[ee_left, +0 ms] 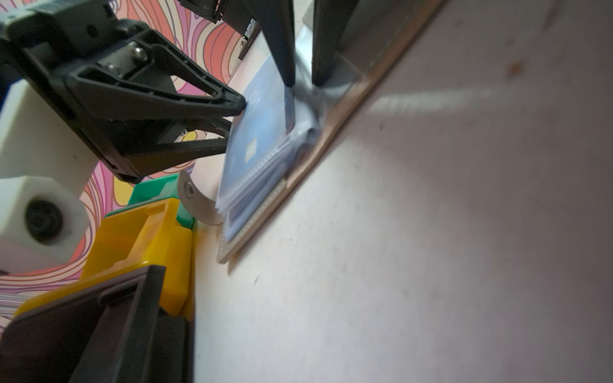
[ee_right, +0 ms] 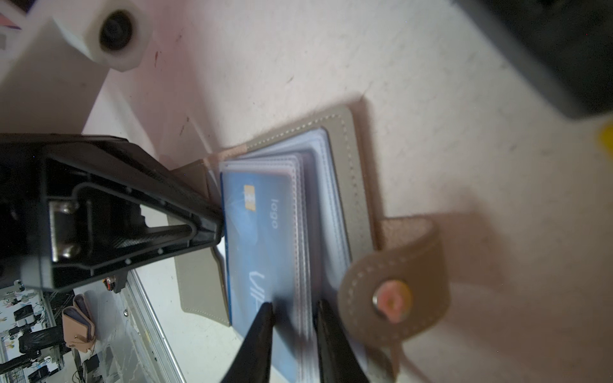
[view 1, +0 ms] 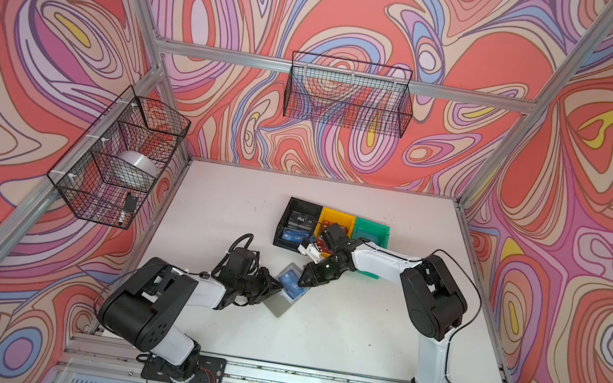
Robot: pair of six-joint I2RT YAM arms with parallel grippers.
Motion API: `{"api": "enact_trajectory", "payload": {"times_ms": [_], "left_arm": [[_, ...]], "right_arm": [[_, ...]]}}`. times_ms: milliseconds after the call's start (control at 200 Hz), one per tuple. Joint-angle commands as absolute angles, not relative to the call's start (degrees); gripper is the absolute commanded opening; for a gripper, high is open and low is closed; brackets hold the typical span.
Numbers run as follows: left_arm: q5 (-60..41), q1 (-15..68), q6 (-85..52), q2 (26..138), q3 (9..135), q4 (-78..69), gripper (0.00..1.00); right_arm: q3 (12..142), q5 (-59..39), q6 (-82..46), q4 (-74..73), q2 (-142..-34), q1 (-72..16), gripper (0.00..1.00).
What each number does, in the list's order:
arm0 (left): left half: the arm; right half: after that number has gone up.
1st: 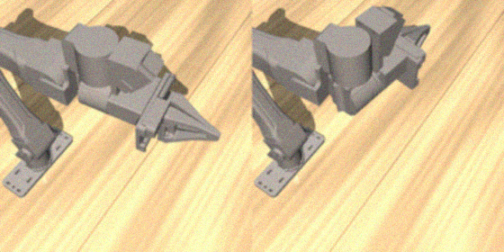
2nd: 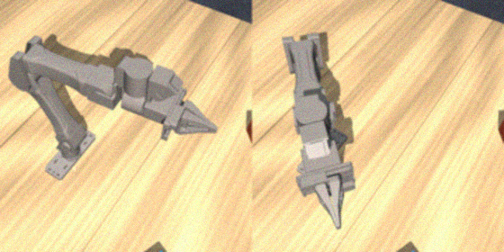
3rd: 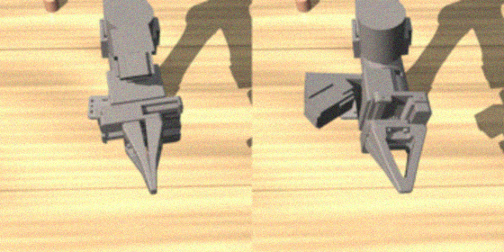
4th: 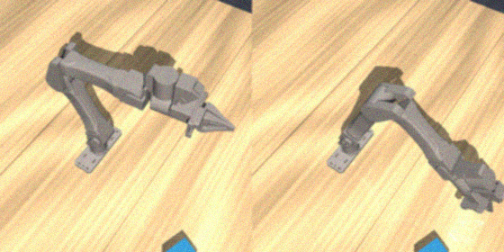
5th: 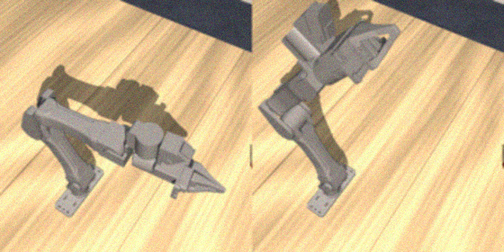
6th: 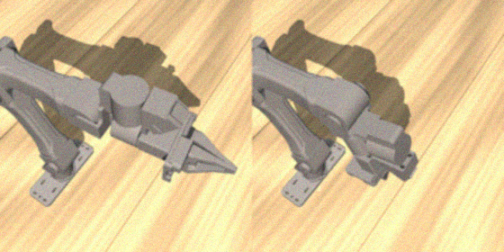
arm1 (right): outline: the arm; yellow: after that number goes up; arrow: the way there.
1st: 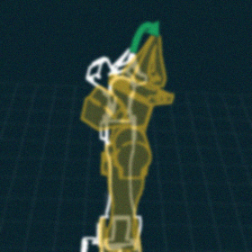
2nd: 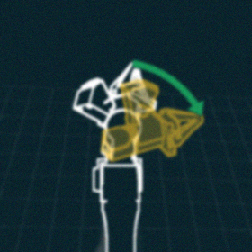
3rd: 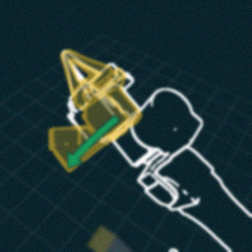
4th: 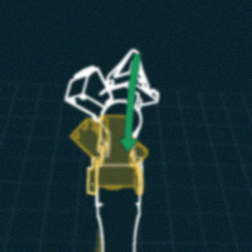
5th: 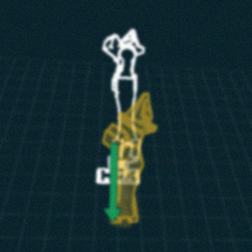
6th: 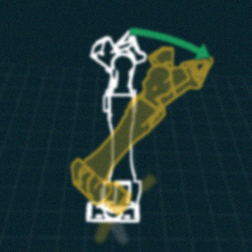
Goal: Take the credit cards out of the card holder
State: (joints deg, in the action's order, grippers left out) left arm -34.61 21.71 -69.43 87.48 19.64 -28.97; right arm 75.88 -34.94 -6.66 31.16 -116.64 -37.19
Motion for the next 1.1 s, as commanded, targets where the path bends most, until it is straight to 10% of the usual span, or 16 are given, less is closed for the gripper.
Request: {"api": "enact_trajectory", "payload": {"times_ms": [0, 1097], "left_arm": [[-33.9, 22.1, -71.4, 90.2, 19.3, -32.4, 0.14], [-34.7, 22.2, -70.8, 86.2, 17.9, -31.3, 0.13]], "right_arm": [[76.4, -33.7, -5.9, 33.5, -117.8, -37.4, 0.26], [85.2, -24.4, -2.6, 40.4, -116.7, -37.4, 0.21]]}}
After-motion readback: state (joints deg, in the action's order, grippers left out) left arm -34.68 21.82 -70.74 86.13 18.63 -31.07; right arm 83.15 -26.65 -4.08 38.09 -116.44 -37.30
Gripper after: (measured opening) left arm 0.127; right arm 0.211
